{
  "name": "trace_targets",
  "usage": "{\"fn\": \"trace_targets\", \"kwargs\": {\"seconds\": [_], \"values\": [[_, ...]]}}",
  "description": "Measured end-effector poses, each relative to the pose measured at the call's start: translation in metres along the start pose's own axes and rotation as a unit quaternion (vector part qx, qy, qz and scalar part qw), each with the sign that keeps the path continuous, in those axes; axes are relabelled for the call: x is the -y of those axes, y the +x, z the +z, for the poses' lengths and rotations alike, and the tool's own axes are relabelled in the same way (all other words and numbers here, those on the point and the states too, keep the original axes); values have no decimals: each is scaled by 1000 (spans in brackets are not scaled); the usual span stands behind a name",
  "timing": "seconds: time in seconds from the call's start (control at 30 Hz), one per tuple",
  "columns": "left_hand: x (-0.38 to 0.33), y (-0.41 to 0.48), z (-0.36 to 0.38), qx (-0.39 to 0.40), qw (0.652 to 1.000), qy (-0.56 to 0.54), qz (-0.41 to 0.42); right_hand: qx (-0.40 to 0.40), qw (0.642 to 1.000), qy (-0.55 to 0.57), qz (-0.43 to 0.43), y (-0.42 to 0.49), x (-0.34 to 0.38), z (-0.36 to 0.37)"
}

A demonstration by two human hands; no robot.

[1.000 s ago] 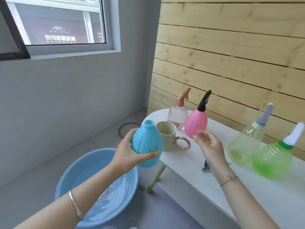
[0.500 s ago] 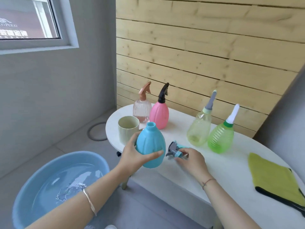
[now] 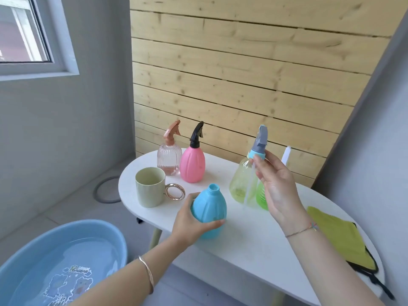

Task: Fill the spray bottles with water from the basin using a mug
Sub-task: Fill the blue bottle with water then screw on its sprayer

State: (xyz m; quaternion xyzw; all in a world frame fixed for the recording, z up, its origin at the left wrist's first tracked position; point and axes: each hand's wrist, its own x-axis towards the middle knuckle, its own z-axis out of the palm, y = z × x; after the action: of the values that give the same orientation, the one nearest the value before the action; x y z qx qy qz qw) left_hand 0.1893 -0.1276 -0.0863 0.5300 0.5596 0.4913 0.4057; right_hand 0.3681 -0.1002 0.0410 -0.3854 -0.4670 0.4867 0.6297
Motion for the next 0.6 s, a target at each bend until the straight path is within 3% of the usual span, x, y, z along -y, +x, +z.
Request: {"fn": "trace_targets", "kwargs": {"seconds": [0.4,0.5,0.6], "values": [[1,0,7,24,999,24,4,36,995,85,-35,7,12,41],[1,1,6,31,999,26,5,55,997,48,-37,7,-4,43],[4,2,2,55,998,41,13,126,987,-92,-49,4,-24,33]]}}
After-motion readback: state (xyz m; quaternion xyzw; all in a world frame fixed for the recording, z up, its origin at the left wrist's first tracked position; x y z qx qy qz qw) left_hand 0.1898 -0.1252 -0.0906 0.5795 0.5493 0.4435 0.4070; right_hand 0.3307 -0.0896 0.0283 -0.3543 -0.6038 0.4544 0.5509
